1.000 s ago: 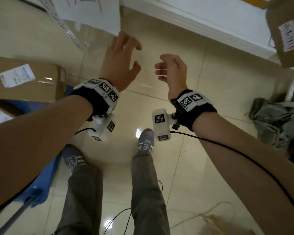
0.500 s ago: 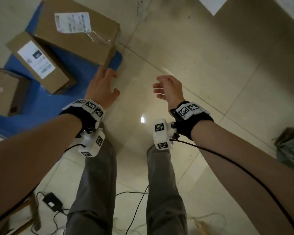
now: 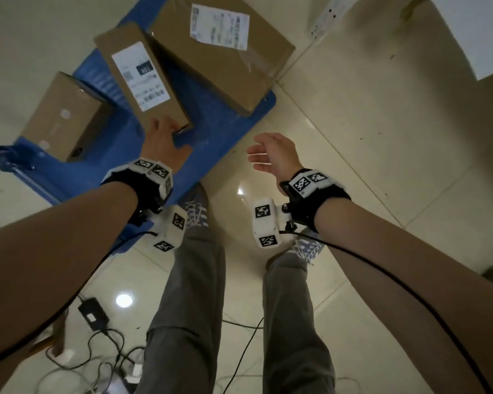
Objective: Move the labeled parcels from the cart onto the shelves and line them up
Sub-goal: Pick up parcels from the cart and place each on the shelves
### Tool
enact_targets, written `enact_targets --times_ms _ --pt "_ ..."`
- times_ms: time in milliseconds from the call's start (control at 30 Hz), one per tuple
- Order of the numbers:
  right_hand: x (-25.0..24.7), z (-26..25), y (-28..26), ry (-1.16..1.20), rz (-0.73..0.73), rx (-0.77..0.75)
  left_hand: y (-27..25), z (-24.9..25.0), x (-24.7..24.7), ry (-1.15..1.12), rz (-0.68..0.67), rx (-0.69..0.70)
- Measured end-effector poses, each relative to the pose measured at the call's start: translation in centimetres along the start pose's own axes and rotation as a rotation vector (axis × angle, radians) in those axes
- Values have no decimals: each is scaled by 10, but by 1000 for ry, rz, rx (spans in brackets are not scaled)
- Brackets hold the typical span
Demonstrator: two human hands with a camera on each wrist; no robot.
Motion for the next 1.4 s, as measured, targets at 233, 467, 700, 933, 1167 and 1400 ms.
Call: enact_targets --times_ms 233,467,700,933,1167,1400 --pt "90 -13 17 -116 -140 24 38 -62 -24 -269 -28 -277" --pt "161 -7 48 -245 -282 65 58 -97 -14 -537 -34 -481" --pt "186 -8 56 -312 -319 64 62 -104 10 -909 -97 -688" --pt "163 5 47 -417 -311 84 43 -111 7 -662 -82 -636" --pt "145 22 6 -373 -450 220 9 -96 15 -449 -92 -643" --pt "107 32 -25 -333 -494 243 -24 -74 20 -278 -155 -612"
Point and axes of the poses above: each hand's wrist, its own y-axis towards the middle knuckle, its own x-axis out of the palm, z = x × y, the point moved 6 cm from there along y, towards the middle knuckle, and after that the axes turned 4 degrees about z, right-handed, at the moved point
